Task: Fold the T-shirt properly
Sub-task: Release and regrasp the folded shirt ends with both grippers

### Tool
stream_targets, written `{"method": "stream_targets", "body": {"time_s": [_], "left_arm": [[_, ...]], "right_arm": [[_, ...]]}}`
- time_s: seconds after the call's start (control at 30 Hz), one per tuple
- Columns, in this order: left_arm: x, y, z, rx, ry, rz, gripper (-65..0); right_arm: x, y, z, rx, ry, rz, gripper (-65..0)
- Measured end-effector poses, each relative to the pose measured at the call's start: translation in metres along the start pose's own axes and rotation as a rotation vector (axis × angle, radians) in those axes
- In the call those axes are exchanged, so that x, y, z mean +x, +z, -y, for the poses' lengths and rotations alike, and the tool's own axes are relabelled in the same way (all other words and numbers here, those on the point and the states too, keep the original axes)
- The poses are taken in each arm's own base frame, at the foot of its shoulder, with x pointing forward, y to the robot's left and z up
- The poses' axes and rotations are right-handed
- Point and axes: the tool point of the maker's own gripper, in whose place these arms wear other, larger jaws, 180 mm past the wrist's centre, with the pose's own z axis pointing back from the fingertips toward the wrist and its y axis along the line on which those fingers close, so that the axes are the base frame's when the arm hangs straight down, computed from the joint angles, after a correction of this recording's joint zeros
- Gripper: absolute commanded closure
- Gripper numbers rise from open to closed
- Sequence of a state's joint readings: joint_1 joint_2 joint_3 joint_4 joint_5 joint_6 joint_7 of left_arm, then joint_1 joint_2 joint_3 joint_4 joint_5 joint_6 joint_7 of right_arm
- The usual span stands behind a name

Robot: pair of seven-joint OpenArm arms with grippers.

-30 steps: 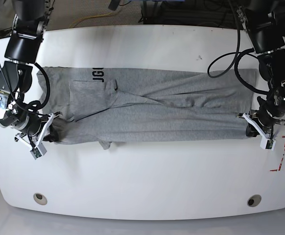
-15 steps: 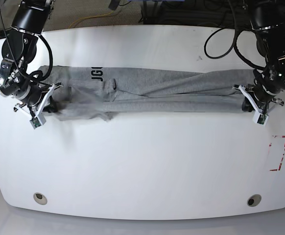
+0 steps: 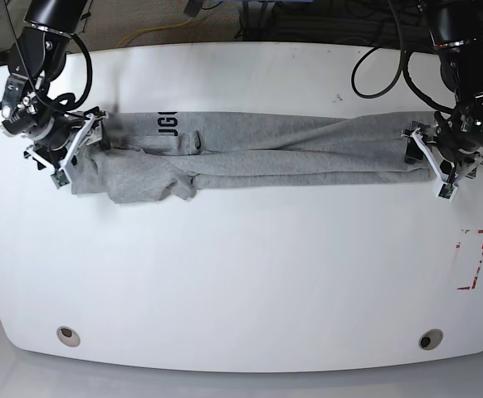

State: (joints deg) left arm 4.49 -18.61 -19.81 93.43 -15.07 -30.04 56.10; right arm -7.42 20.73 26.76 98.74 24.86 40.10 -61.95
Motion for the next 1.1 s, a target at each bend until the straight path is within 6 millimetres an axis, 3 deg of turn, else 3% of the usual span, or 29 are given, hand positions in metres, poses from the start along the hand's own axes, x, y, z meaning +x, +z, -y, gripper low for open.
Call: {"method": "stream_targets", "body": {"time_s": [0.1, 0.2, 0.3, 0.43, 0.6, 0.73, 0.87, 1.03, 1.1], "left_arm": [[0.023, 0.018, -0.002, 0.026, -0.064, 0.068, -44.6], [0.055, 0.042, 0.001, 0.046, -0.180, 0.171, -44.6], [0.065, 0.052, 0.015, 0.023, -0.266, 0.206, -44.6], [0.059, 0.042, 0.027, -0.002, -0.232, 0.191, -44.4], [0.051, 0.017, 0.059, -0.107, -0.218, 0.154, -44.4], [0.027, 0.000, 0.051, -0.073, -0.243, 0.047, -44.0], [0.002, -0.013, 0.050, -0.083, -0.233, -0.038, -36.9], [-0.007, -0.018, 0.048, -0.088, -0.222, -0.067, -32.9], [-0.007, -0.018, 0.048, -0.089, -0.222, -0.064, -32.9]], "right_arm": [[0.007, 0.016, 0.014, -0.065, 0.015, -0.008, -45.8], [0.028, 0.020, 0.013, -0.076, 0.030, 0.031, -45.8], [0.048, 0.020, 0.010, -0.065, 0.038, 0.079, -45.8], [0.066, 0.010, 0.010, -0.057, 0.017, 0.101, -45.8], [0.077, -0.027, -0.002, 0.060, -0.033, 0.074, -45.8], [0.070, -0.046, 0.006, 0.092, -0.100, 0.022, -45.8], [0.078, -0.063, 0.004, 0.144, -0.159, 0.052, -45.8], [0.072, -0.085, -0.002, 0.208, -0.206, -0.013, -45.7], [0.073, -0.090, -0.005, 0.223, -0.215, -0.020, -41.5]]}}
